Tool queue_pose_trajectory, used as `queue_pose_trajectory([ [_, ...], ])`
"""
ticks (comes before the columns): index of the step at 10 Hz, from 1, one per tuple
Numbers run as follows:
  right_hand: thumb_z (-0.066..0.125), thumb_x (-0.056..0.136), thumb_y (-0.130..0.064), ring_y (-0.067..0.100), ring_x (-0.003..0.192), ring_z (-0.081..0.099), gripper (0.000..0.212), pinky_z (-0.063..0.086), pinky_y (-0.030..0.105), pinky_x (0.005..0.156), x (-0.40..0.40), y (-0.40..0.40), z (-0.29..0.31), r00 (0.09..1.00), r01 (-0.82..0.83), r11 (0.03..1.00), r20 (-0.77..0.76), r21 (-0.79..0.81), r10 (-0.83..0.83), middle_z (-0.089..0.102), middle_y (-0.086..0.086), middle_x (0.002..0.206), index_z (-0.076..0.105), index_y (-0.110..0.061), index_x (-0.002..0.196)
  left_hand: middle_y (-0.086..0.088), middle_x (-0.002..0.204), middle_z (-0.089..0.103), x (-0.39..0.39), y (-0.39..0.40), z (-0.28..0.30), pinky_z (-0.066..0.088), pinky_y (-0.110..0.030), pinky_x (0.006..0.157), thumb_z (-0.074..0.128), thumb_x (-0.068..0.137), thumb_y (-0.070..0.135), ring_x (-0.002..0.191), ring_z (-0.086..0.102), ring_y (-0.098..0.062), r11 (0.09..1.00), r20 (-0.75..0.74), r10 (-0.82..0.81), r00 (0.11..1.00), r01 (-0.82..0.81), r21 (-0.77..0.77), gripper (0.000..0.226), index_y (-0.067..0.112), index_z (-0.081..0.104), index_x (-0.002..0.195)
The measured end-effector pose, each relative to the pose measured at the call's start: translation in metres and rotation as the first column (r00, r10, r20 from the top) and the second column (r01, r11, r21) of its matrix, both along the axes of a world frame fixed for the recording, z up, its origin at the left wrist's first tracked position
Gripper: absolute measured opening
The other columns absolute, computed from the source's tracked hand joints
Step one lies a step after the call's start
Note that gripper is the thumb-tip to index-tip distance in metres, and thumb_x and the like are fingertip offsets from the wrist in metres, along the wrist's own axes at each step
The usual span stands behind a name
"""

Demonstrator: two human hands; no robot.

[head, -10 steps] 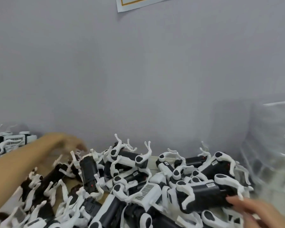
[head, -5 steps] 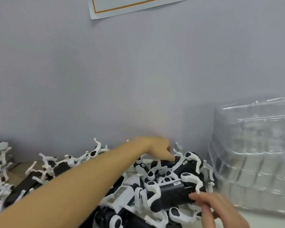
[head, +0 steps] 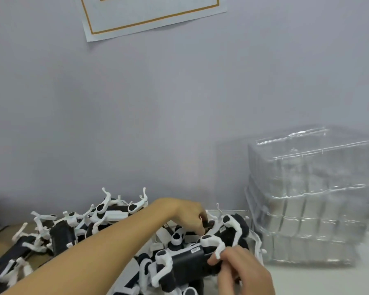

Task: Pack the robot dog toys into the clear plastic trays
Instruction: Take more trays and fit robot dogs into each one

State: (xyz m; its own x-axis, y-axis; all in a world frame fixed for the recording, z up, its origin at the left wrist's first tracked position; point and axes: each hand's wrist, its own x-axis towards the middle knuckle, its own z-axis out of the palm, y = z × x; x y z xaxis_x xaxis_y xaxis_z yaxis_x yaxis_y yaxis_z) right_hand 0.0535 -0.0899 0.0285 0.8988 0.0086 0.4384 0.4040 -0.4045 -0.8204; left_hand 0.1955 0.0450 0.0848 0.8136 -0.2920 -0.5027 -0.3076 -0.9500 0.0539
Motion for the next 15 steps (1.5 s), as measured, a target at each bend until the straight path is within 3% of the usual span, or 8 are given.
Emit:
queue_pose_trajectory([
  [1,0.058,0.067,0.021,0.000,0.057,0.048,0.031,0.048,0.025,0.071,-0.001,-0.003,-0.009,0.956,0.181,0.983,0.234,0.009,-0.178,0.054,-0.014,0.057,0.068,-0.006,0.056,0.000,0.135,0.058,-0.019,0.008,0.011,0.047,-0.037,0.100,0.059,0.092,0.035,0.117,0.057,-0.023,0.998,0.061,0.056,0.997,-0.055,-0.022,0.051,0.021,0.049,0.140],
  [3,0.042,0.068,-0.016,0.007,0.041,0.047,0.028,0.041,0.025,0.040,0.000,-0.015,-0.002,0.912,0.227,0.926,0.267,0.303,-0.311,0.053,-0.011,0.048,0.061,-0.021,0.048,0.016,0.133,0.057,-0.072,0.006,0.049,0.036,-0.020,0.102,0.048,0.099,0.027,0.122,0.050,0.000,0.917,0.386,0.251,0.887,-0.091,-0.388,0.035,0.030,0.058,0.133],
  [6,0.049,0.080,-0.012,0.003,0.076,0.063,0.028,0.043,0.008,0.064,-0.009,-0.083,0.070,0.889,0.245,0.921,0.308,0.304,-0.339,0.067,-0.019,0.077,0.069,-0.031,0.079,0.025,0.090,0.066,-0.152,-0.104,0.025,0.044,-0.003,0.065,0.056,0.092,0.009,0.086,0.062,0.012,0.225,0.227,0.658,0.718,0.101,-0.969,0.028,0.036,0.062,0.092],
  [9,0.064,0.092,-0.030,0.010,0.139,0.030,0.048,0.015,0.038,0.106,0.043,-0.146,0.125,0.907,0.420,0.774,0.252,-0.473,-0.338,0.043,-0.017,0.147,0.051,-0.037,0.137,0.026,0.100,0.050,-0.105,-0.148,-0.004,0.037,-0.009,0.066,0.068,0.088,0.039,0.087,0.051,0.007,0.283,0.030,0.584,0.811,-0.168,-0.944,0.037,0.033,0.042,0.113],
  [10,0.062,0.095,-0.034,0.007,0.128,0.044,0.027,0.014,0.035,0.096,0.060,-0.153,0.127,0.928,0.371,0.708,0.222,-0.601,-0.298,0.063,-0.019,0.119,0.064,-0.041,0.120,0.024,0.108,0.055,-0.101,-0.149,-0.016,0.043,-0.019,0.082,0.066,0.091,0.039,0.102,0.054,-0.003,0.247,0.066,0.653,0.754,-0.130,-0.960,0.034,0.032,0.050,0.120],
  [13,0.075,0.086,-0.022,0.006,0.080,0.057,0.012,0.035,0.036,0.093,0.044,-0.151,0.184,0.864,0.299,0.941,0.464,-0.157,-0.197,0.063,-0.018,0.080,0.075,-0.031,0.093,0.006,0.119,0.062,-0.105,-0.152,-0.018,0.047,-0.029,0.093,0.053,0.099,0.031,0.109,0.057,-0.015,0.348,0.168,0.695,0.699,-0.123,-0.929,0.030,0.021,0.051,0.127],
  [14,0.079,0.081,-0.012,0.005,0.078,0.060,0.018,0.047,0.023,0.086,0.010,-0.145,0.186,0.843,0.195,0.979,0.520,-0.055,-0.138,0.067,-0.014,0.081,0.076,-0.026,0.092,0.022,0.098,0.061,-0.120,-0.147,-0.013,0.044,-0.006,0.076,0.050,0.100,0.025,0.091,0.057,0.007,0.226,0.149,0.730,0.667,-0.031,-0.974,0.016,0.022,0.056,0.115],
  [15,0.081,0.078,-0.013,0.005,0.080,0.063,0.021,0.046,0.011,0.078,-0.025,-0.140,0.166,0.848,0.122,0.992,0.518,0.020,-0.114,0.068,-0.013,0.080,0.075,-0.028,0.092,0.007,0.080,0.071,-0.148,-0.132,-0.001,0.052,-0.013,0.070,0.049,0.101,0.014,0.081,0.066,-0.006,-0.142,-0.063,0.747,0.662,0.066,-0.988,0.021,0.014,0.068,0.091],
])
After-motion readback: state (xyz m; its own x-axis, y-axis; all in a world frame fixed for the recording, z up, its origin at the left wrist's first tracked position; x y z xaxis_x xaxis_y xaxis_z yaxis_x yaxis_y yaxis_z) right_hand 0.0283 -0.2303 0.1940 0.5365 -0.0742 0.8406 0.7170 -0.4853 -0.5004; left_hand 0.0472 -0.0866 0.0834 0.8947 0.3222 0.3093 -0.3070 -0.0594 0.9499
